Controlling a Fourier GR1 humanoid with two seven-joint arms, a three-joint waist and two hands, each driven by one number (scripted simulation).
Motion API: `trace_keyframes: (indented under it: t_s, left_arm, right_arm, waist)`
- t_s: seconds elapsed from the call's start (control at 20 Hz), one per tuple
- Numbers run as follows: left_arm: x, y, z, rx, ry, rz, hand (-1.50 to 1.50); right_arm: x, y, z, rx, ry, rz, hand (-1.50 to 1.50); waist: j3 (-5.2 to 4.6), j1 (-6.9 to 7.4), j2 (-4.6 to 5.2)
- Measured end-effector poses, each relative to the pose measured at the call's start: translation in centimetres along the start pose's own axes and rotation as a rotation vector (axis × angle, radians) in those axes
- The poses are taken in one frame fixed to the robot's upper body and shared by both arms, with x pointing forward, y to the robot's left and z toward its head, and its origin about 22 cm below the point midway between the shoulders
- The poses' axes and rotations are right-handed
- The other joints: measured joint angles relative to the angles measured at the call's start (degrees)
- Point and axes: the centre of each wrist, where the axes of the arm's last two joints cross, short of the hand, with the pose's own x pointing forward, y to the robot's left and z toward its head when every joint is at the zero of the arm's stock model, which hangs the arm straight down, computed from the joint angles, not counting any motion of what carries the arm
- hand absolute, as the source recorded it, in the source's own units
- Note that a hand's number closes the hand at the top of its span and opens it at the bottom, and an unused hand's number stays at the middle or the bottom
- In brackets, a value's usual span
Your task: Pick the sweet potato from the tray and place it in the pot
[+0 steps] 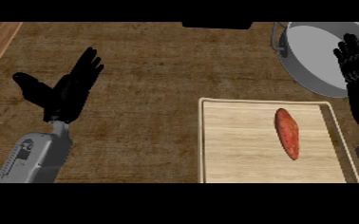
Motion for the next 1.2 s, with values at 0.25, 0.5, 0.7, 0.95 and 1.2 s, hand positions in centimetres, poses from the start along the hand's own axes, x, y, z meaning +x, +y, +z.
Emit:
trace_keyframes:
  t_s: [0.25,0.5,0.7,0.95,1.2]
  left_arm:
    - [-3.0,0.0,1.5,-0.037,0.094,-0.071,0.00]
    - [-5.6,-0.4,3.2,-0.082,0.186,-0.141,0.00]
    - [-7.2,-0.7,4.6,-0.105,0.229,-0.159,0.00]
    - [-7.8,-1.1,4.7,-0.123,0.238,-0.177,0.00]
    - [-7.3,-1.7,4.6,-0.128,0.240,-0.177,0.00]
  right_arm:
    - [-2.5,2.1,2.1,0.219,0.151,-0.027,1.50]
    - [-3.6,1.4,3.9,0.107,0.093,0.177,-1.50]
    - [-3.6,3.4,6.1,-0.047,-0.079,0.057,-1.50]
    - [-0.3,2.2,7.9,-0.037,-0.142,0.025,-1.50]
    - [3.0,-0.1,7.9,0.082,0.037,0.100,-1.50]
  waist:
    - [1.54,-0.45,-2.24]
    - [1.93,-1.99,-3.16]
    - [2.17,-2.37,-3.53]
    - [2.14,-1.95,-3.49]
    - [2.05,-1.72,-3.52]
